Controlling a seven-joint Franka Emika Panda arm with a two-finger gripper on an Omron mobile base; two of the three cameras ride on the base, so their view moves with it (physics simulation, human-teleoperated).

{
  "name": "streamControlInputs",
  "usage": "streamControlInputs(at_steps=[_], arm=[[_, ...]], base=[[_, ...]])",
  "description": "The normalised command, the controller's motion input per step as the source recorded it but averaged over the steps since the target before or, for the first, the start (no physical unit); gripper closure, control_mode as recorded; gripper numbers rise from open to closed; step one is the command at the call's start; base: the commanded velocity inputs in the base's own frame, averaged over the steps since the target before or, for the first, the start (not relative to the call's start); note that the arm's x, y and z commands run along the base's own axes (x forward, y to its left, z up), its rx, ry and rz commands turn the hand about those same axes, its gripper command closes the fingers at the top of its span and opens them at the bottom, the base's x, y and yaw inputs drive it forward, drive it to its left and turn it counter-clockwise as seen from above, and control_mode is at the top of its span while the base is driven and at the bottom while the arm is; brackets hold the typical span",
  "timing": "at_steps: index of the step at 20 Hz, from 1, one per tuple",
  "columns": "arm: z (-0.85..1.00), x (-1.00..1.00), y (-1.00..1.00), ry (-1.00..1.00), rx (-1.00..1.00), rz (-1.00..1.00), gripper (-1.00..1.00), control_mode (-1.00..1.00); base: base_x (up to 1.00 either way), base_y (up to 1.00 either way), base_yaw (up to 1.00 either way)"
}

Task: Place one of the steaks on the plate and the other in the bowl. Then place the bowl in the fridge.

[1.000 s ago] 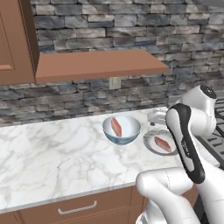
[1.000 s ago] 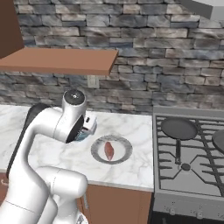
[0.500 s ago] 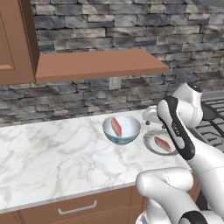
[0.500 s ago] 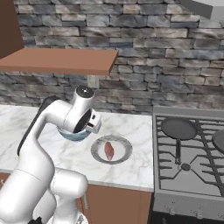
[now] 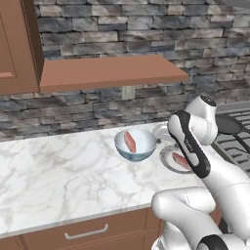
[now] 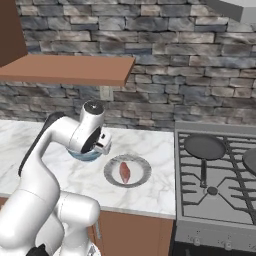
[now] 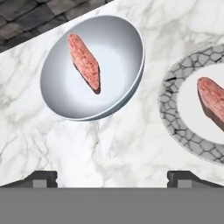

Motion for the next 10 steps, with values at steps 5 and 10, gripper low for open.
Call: streamControlInputs(at_steps=[5, 10], arm=[[-0.28, 0.20, 0.02, 0.00, 0.00, 0.00, -1.00, -1.00], [-0.17, 0.53, 0.00, 0.00, 0.00, 0.00, -1.00, -1.00]], base=[[0.00, 0.00, 0.00], [0.00, 0.00, 0.00]])
